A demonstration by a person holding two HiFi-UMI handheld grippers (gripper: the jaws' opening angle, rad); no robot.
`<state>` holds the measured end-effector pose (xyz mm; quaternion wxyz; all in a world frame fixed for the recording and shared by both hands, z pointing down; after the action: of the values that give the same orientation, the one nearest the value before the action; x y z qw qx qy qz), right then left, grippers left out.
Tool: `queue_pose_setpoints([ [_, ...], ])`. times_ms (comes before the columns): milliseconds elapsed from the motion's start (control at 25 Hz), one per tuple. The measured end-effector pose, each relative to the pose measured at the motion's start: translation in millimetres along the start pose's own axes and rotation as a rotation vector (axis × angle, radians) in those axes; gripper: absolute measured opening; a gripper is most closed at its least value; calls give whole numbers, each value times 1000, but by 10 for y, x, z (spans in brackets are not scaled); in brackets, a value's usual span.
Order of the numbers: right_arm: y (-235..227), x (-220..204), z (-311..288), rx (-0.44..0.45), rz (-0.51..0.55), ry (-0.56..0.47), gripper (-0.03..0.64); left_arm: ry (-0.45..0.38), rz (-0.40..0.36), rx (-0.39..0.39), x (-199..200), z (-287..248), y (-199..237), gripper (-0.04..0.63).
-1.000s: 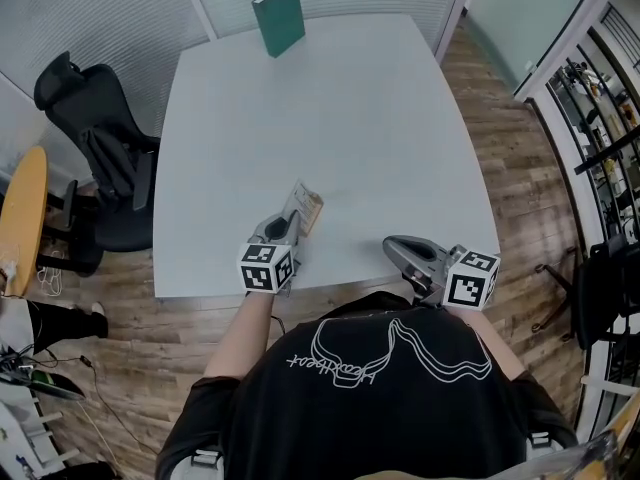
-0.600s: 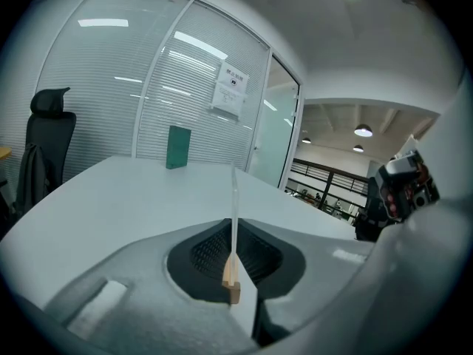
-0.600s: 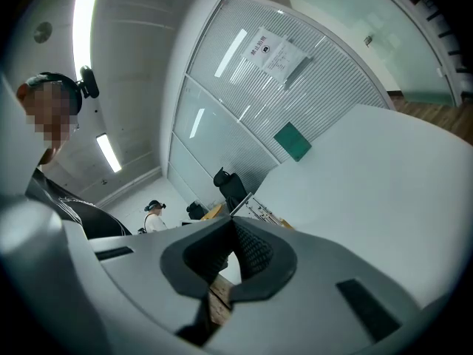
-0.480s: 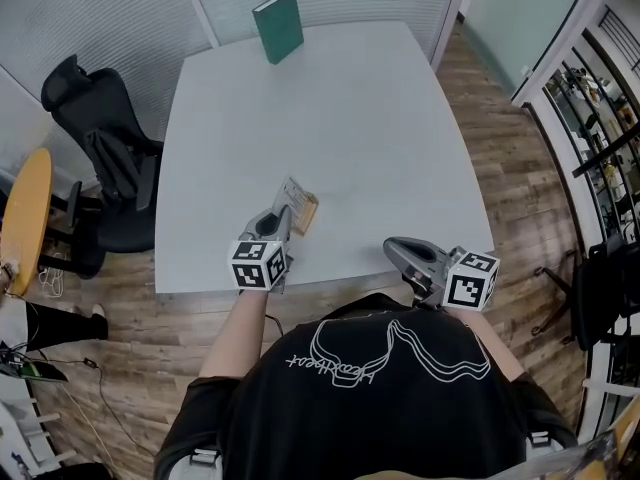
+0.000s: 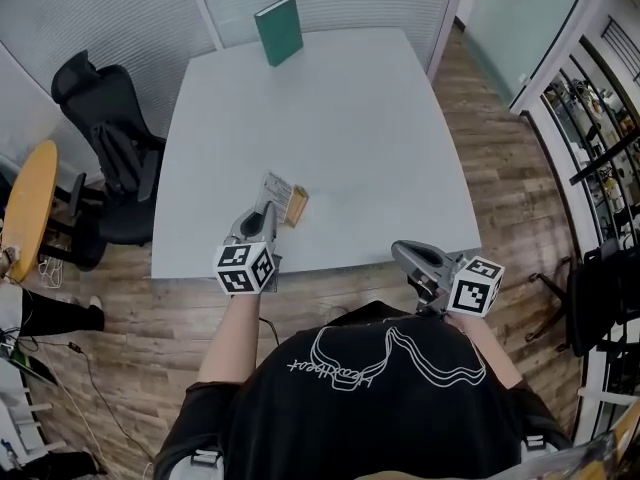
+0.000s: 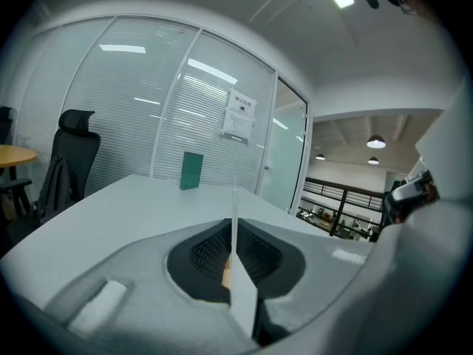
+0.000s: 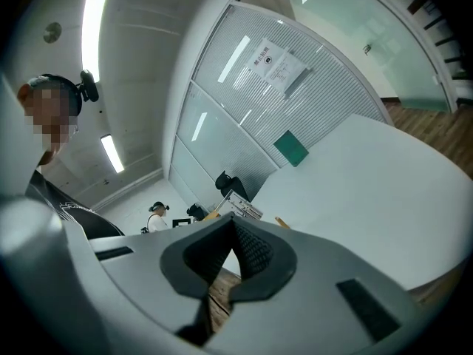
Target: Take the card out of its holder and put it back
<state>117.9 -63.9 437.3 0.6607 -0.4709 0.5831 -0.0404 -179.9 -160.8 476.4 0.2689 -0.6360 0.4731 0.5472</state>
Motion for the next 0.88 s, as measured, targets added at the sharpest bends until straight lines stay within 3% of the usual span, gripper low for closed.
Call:
queue_pose_setpoints([
  [200,-6,-8,216,-3,-7,-37,9,-45,35,-29,142,299,-318,25],
  [520,80,-59,410,35,38,-17,9,-72,175,-130,215,692,-1055,25],
  [880,213,-98,428,57,124,28,9,-51,111,-188,218,899,-1586,25],
])
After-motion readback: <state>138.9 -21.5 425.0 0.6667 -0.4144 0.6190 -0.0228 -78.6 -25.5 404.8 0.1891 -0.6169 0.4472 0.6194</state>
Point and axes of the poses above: the fingertips, and each gripper's own axes: z backward along the fingers, y to its left, x out of its top, the point moved 5 cm from there along z, backward along the fingers, and after that the axes turned 3 degrees about -x, right-handed, at the moved point
